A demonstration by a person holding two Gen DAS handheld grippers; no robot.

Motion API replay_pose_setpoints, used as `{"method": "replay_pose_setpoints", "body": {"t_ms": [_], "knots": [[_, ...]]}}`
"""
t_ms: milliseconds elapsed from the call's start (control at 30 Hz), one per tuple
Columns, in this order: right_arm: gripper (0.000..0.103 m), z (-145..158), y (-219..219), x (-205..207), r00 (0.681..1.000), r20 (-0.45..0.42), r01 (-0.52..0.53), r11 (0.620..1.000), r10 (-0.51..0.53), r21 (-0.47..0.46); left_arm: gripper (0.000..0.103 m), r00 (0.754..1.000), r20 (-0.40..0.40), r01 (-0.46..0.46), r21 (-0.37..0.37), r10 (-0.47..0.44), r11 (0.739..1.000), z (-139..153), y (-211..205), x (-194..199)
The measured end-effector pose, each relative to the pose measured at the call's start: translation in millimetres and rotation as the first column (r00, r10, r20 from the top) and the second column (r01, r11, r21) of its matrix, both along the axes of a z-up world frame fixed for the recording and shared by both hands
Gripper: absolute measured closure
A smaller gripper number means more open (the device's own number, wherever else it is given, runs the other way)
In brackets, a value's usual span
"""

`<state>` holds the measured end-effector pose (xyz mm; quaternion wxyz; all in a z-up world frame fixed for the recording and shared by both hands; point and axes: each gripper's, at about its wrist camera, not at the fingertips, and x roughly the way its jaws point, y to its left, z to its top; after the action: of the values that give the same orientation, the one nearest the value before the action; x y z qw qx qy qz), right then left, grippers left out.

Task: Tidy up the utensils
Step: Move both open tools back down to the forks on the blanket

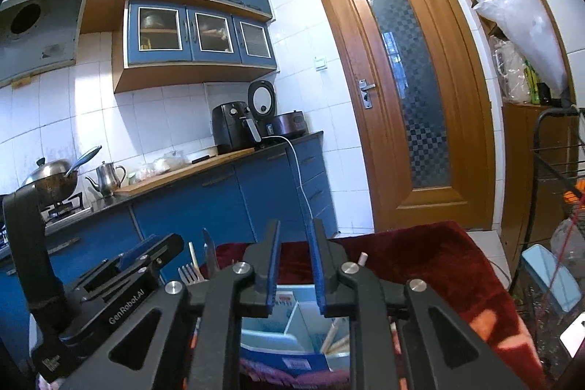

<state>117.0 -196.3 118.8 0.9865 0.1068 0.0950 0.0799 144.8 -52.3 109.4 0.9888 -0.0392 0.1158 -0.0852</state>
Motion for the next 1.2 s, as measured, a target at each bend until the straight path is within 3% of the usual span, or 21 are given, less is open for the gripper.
{"method": "replay_pose_setpoints", "body": {"t_ms": [500,900,1200], "knots": [[0.073,-11,-5,-55,0.991,-0.127,0.049,0.998,-0.053,-0.034,0.055,0.985,-0.157,0.077,0.038,-0.070,0.996,-10,-8,-52],[0.058,-40,-18,-83,0.962,-0.271,0.034,0.999,-0.040,-0.026,0.053,0.932,-0.352,0.105,0.038,-0.085,0.994,-44,-16,-66],[0.053,-83,-18,-70,0.909,-0.416,-0.022,1.000,0.017,-0.009,0.052,0.900,-0.434,0.084,0.058,-0.051,0.995,-72,-16,-70]]}}
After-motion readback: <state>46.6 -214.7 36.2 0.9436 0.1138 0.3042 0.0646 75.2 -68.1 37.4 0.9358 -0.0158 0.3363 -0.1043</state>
